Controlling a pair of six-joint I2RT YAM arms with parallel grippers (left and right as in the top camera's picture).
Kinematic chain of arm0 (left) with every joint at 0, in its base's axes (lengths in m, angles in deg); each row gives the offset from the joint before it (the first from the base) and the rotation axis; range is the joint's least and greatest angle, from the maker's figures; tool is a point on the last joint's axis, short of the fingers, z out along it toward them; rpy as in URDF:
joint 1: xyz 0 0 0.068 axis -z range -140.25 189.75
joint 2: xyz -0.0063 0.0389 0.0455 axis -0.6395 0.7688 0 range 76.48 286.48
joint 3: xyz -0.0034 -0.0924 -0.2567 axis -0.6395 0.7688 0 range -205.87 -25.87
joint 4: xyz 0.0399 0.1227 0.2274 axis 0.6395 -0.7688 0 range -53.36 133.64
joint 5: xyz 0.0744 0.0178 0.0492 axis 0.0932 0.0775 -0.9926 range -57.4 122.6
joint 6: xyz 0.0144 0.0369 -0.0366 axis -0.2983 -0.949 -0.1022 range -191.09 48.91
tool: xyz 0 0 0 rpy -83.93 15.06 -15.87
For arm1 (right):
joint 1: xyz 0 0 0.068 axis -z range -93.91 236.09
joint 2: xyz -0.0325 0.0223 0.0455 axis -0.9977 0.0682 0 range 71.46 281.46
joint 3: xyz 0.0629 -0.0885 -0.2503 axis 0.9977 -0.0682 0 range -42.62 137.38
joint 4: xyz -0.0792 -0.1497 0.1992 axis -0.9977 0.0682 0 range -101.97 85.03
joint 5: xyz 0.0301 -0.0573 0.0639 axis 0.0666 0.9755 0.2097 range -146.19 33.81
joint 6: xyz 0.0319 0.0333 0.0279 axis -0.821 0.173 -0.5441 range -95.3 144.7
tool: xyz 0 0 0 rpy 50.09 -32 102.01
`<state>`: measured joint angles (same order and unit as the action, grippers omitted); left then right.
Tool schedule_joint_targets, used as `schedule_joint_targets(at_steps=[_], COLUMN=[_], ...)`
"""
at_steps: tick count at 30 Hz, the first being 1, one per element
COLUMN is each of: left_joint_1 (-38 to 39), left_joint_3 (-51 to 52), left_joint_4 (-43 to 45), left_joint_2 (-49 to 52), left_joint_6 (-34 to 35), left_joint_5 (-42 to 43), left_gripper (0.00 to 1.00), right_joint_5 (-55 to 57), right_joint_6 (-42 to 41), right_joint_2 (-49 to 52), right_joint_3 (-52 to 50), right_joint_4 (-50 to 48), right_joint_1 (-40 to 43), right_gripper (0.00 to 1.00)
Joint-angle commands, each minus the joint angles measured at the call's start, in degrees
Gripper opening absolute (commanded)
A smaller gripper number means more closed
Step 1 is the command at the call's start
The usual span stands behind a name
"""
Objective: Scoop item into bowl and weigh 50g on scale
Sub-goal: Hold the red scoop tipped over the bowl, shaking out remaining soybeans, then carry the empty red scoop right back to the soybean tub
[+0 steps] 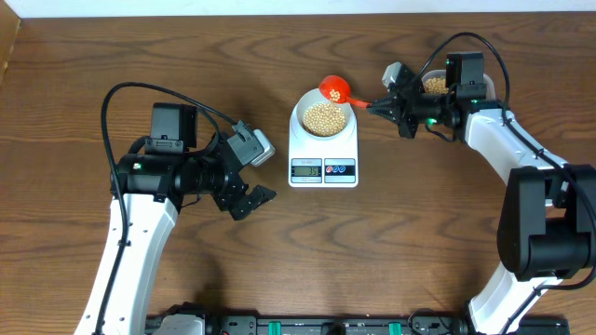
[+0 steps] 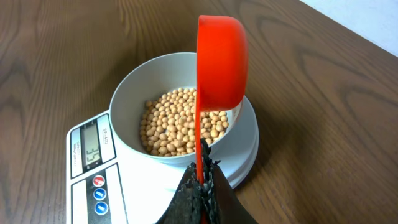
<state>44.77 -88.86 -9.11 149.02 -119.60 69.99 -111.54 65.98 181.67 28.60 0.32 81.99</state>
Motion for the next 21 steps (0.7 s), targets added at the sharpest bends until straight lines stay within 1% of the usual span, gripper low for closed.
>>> schedule_joint_targets(at_steps=[1, 11, 16, 21], left_joint_1=[-0.2, -0.2, -0.2, -0.2], left_joint_3=[-1.4, -1.4, -1.4, -1.4], left_joint_4=[-0.3, -0.3, -0.3, -0.3], left_joint_2=[-0.6, -0.6, -0.6, -0.6], left_joint_6=[-0.9, -0.9, -0.9, -0.9], left_joint_5=[0.3, 0.3, 0.3, 0.3], left_gripper=[0.98, 0.99, 0.99, 0.99], right_joint_5=[-0.1, 1.7, 7.0, 9.0], right_joint_6=[0.8, 0.8, 0.9, 3.6], right_joint_2=[-1.4, -3.9, -4.1, -4.6], right_joint_3=[0.3, 0.3, 0.3, 0.3], right_joint_4=[-0.1, 0.1, 0.6, 0.8], right_joint_1=[-0.3, -1.4, -2.8, -5.0], right_gripper=[0.01, 0.01, 0.01, 0.01])
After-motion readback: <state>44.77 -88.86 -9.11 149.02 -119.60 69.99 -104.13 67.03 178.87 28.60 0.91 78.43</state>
